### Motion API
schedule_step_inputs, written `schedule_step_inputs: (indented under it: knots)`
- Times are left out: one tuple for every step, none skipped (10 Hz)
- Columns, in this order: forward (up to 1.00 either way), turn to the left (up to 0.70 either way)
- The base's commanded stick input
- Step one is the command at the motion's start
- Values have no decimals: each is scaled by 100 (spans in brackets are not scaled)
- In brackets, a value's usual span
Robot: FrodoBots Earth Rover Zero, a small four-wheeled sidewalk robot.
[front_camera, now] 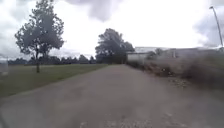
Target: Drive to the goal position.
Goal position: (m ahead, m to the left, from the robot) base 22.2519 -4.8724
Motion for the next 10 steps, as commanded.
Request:
schedule_step_inputs:
  knots:
    - [100,0]
    - [100,-27]
    - [100,-27]
    - [100,-27]
    - [100,-27]
    - [100,-27]
    - [100,-27]
    - [100,-27]
    - [100,-27]
    - [100,-27]
